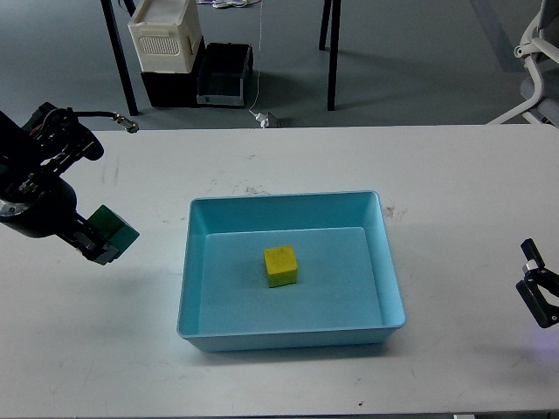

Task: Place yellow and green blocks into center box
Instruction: 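Carry the green cube with the left gripper over the tray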

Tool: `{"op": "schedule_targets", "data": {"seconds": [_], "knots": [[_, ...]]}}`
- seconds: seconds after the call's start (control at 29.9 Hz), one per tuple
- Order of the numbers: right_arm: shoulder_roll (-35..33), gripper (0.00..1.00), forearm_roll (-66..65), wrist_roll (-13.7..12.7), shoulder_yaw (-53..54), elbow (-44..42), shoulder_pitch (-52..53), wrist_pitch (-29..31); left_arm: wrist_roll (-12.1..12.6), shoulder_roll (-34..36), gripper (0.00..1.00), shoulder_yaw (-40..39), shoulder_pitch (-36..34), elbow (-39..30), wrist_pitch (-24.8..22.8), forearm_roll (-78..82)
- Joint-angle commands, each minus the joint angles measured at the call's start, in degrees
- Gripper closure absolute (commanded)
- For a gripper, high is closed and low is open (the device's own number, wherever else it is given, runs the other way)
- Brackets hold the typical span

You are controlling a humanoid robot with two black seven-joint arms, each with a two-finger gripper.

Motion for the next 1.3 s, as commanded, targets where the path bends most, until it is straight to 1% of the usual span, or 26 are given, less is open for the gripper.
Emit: {"op": "schedule_targets", "data": {"seconds": [0.0, 0.17, 0.27, 0.37, 0.5, 0.6, 0.94, 1.17, 1.27], "knots": [[0.09, 0.00, -0.01, -0.05, -0.72, -0.01, 0.00, 0.00, -1.15, -5.53, 1.00, -1.97, -3.51, -1.66, -0.15, -6.18], [0.09, 0.00, -0.01, 0.04, -1.07, -0.01, 0.09, -0.18, -3.61, -16.60, 1.00, -4.25, -8.26, -2.98, -0.51, -14.35], [0.00, 0.00, -0.01, -0.05, -0.99, -0.01, 0.00, -0.18, -3.70, -21.26, 1.00, -6.62, -8.36, -2.80, -0.33, -18.66], [-0.09, 0.00, -0.01, -0.05, -0.72, -0.01, 0.00, -0.18, -3.79, -26.79, 1.00, -7.15, -8.18, -2.28, 0.28, -21.13], [-0.09, 0.00, -0.01, -0.05, -0.63, -0.10, -0.26, -0.09, -3.79, -31.90, 1.00, -7.07, -6.34, 0.88, 1.78, -23.15], [0.00, 0.00, -0.09, -0.05, -0.72, -0.10, -0.26, -0.09, -3.79, -33.41, 1.00, -7.07, -4.06, 4.22, 1.78, -23.86], [0.00, 0.00, -0.27, -0.05, -1.16, -0.54, 0.00, -0.09, -3.70, -33.41, 1.00, -6.89, 3.15, 13.89, 1.34, -27.73], [0.00, 0.00, -0.27, -0.05, -0.99, -0.62, 0.00, -0.09, -3.70, -33.41, 0.99, -6.54, 5.88, 19.52, 0.81, -27.81], [0.00, 0.00, -0.27, -0.05, -0.99, -0.62, -0.09, -0.09, -3.70, -33.41, 0.98, -6.63, 7.02, 20.75, 0.20, -27.81]]}}
